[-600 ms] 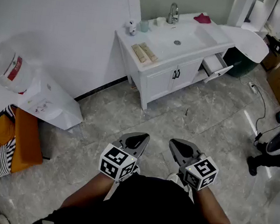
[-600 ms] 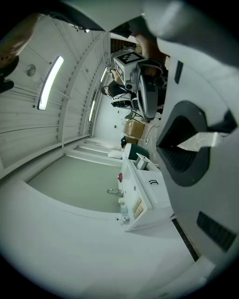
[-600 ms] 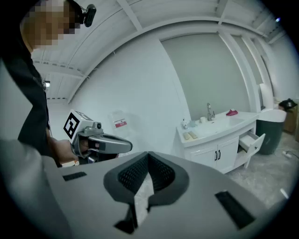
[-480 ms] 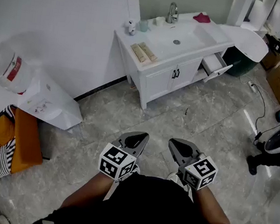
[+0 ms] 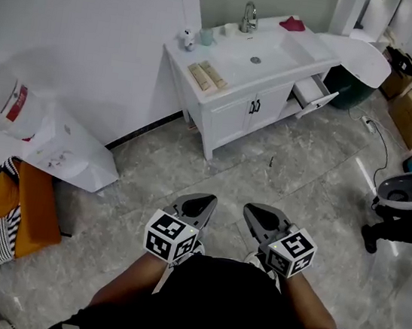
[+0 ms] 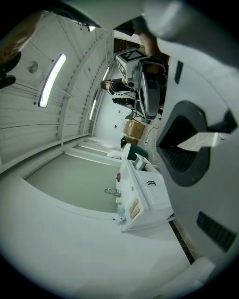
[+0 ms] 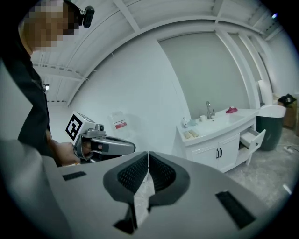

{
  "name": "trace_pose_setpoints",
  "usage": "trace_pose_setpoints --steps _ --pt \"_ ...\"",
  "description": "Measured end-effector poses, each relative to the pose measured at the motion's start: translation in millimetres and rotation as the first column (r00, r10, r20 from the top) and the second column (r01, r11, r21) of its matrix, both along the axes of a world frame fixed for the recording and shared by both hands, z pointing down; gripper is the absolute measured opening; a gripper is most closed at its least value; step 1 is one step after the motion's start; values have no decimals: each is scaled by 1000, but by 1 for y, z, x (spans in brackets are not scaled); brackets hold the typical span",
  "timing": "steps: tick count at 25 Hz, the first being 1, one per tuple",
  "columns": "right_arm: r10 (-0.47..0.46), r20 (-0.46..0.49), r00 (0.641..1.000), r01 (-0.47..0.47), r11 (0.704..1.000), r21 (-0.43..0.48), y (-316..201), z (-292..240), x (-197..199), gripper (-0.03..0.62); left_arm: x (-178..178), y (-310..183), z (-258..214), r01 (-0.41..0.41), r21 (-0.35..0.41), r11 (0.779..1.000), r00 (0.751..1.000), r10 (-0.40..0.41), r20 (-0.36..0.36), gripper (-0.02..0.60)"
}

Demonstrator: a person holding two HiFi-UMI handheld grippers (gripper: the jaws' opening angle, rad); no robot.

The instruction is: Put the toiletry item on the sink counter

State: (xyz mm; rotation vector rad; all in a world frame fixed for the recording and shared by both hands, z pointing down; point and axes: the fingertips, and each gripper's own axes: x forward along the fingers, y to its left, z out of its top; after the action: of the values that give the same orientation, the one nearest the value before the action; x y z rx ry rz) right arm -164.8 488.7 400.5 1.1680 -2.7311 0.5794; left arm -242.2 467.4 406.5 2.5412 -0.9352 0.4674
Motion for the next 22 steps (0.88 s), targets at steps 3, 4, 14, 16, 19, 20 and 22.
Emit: trace_pose_setpoints --steps 3,4,14,16,19,20,22 --pt "-5 -25 1000 5 1000 23 1 3 -4 5 -1 0 3 7 15 1000 1000 -7 7 3" --pt "-10 -34 999 11 1000 28 2 4 -6 5 -2 0 3 5 21 1000 1000 -5 10 3" --pt "0 -93 996 1 1000 11 -7 13 -31 5 -17 -5 2 -32 37 999 999 32 8 3" --pt "2 -92 996 0 1000 14 -12 13 -39 5 -22 -7 3 -47 49 998 999 46 18 3" --pt "5 -88 996 -3 1000 19 -19 14 -54 5 -34 -9 4 -56 52 997 998 55 20 3" --pt "8 -86 996 -7 1000 18 -21 14 -60 5 -39 -10 4 -57 49 997 998 56 19 3" --pt "20 -81 997 -19 1000 15 -26 12 -70 5 -51 -13 5 -60 46 997 998 59 24 3"
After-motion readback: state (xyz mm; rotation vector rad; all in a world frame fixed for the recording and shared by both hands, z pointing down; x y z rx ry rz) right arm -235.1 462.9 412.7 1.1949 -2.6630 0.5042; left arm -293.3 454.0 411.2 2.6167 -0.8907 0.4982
